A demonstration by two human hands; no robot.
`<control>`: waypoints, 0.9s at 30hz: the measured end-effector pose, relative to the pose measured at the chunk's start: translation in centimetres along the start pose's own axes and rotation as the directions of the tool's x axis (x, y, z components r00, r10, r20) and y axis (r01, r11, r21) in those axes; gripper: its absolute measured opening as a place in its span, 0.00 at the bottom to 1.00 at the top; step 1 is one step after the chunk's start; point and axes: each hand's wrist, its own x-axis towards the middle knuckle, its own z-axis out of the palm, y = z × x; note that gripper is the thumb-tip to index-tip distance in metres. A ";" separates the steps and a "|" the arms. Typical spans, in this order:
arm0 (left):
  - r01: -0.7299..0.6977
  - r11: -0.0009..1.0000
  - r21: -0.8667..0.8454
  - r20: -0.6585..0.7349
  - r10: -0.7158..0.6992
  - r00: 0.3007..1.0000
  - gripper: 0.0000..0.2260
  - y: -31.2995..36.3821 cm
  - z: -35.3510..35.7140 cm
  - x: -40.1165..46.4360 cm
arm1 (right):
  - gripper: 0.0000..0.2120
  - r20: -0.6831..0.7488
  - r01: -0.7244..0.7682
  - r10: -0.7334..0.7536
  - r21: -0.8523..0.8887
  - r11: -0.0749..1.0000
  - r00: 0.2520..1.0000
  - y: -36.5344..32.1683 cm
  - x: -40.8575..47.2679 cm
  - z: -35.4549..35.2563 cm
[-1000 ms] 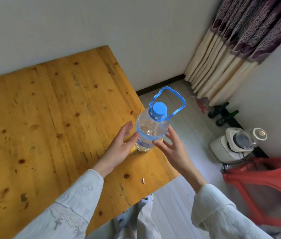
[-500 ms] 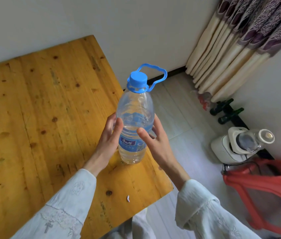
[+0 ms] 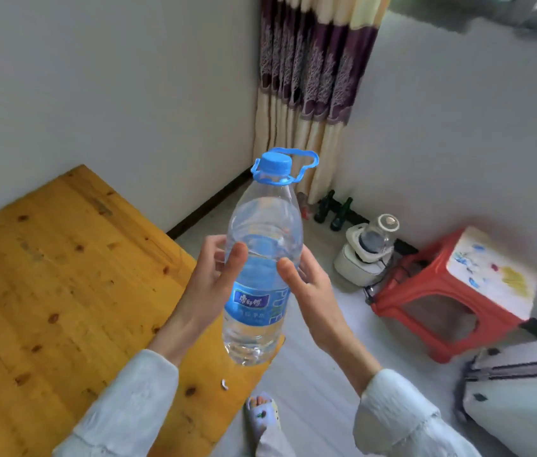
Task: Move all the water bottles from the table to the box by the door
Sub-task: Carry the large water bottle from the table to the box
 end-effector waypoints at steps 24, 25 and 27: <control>-0.253 0.922 -0.292 0.889 0.359 0.283 0.16 17.6 47.9 -36.3 | 0.31 -0.901 0.157 -0.273 -0.232 0.960 0.337 -13.5 -57.0 -30.8; -0.239 0.921 -0.309 0.899 0.365 0.244 0.16 17.7 49.9 -38.8 | 0.29 -0.915 0.139 -0.268 -0.236 0.962 0.302 -13.5 -59.8 -31.8; -0.210 0.923 -0.322 0.921 0.357 0.158 0.16 17.9 53.5 -43.8 | 0.25 -0.938 0.123 -0.265 -0.242 0.962 0.224 -13.2 -65.2 -33.6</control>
